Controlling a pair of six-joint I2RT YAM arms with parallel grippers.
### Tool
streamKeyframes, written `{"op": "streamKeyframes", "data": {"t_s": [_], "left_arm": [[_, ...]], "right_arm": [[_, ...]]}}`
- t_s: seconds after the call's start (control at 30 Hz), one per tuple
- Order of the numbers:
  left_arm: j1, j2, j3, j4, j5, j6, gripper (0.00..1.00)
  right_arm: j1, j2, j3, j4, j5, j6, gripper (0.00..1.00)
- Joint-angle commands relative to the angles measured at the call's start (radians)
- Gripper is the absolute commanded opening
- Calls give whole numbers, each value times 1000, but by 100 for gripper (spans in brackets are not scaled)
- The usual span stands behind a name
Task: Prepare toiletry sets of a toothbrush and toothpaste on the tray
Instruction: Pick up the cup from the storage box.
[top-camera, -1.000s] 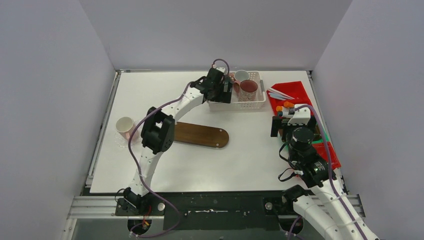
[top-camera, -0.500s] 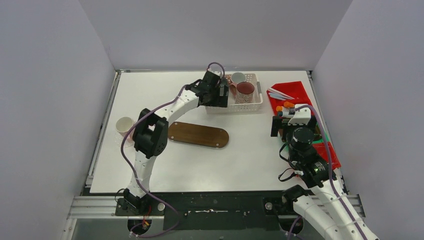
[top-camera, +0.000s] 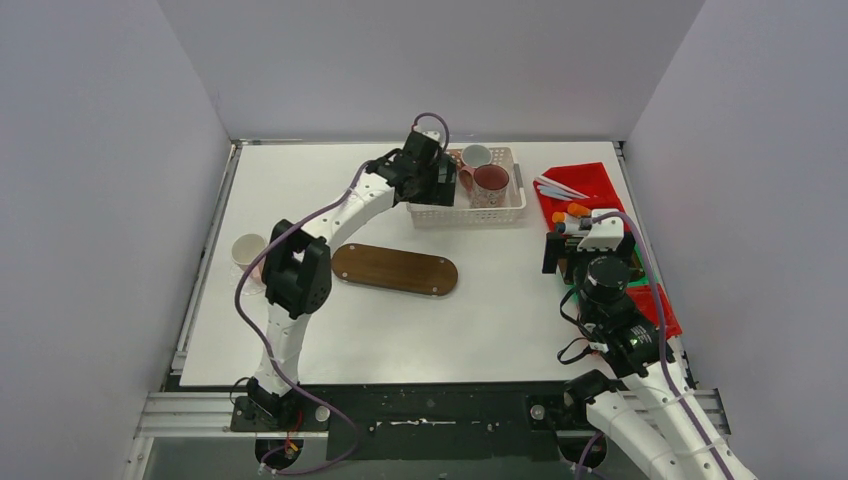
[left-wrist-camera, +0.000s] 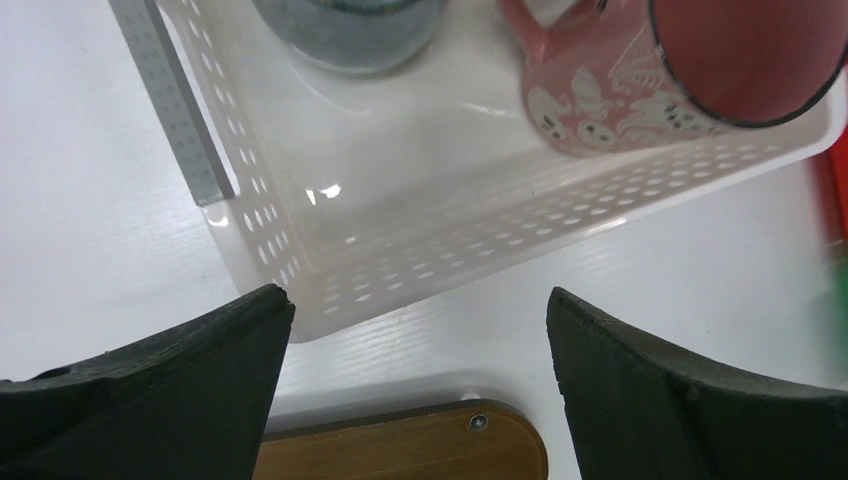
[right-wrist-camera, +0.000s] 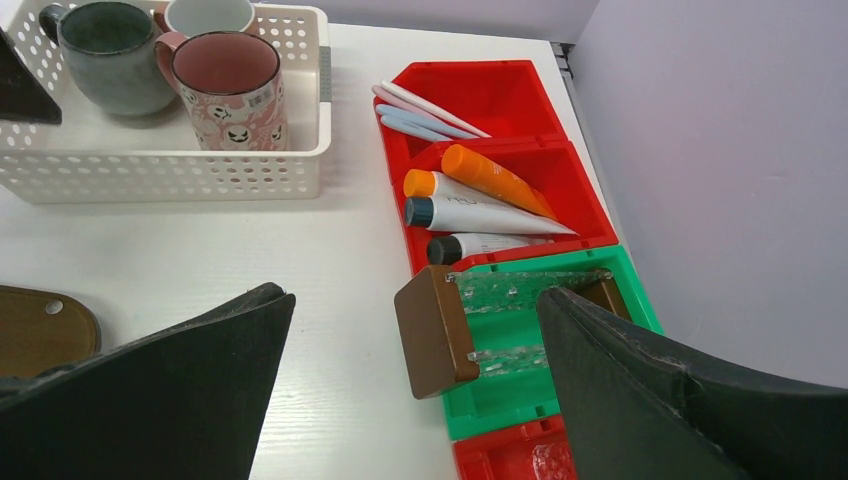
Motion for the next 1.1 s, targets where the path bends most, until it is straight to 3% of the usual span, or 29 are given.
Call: {"op": "streamKeyframes", "data": {"t_s": [0.0, 0.17, 0.37, 0.53, 1.07], "left_arm": [[16, -19, 148, 2, -71, 36, 97], [41, 88, 286, 8, -107, 14, 92], [72, 233, 477, 6, -116, 29, 76], [82, 290, 495, 72, -110, 53, 63], [95, 405, 496, 191, -96, -110, 57]], "right_arm": [[2, -12, -7, 45, 2, -7, 100], [3, -9, -10, 46, 4, -7, 100], [3, -9, -13, 46, 5, -7, 100], [4, -2, -15, 46, 2, -7, 100], [4, 7, -16, 45, -4, -7, 100]]}}
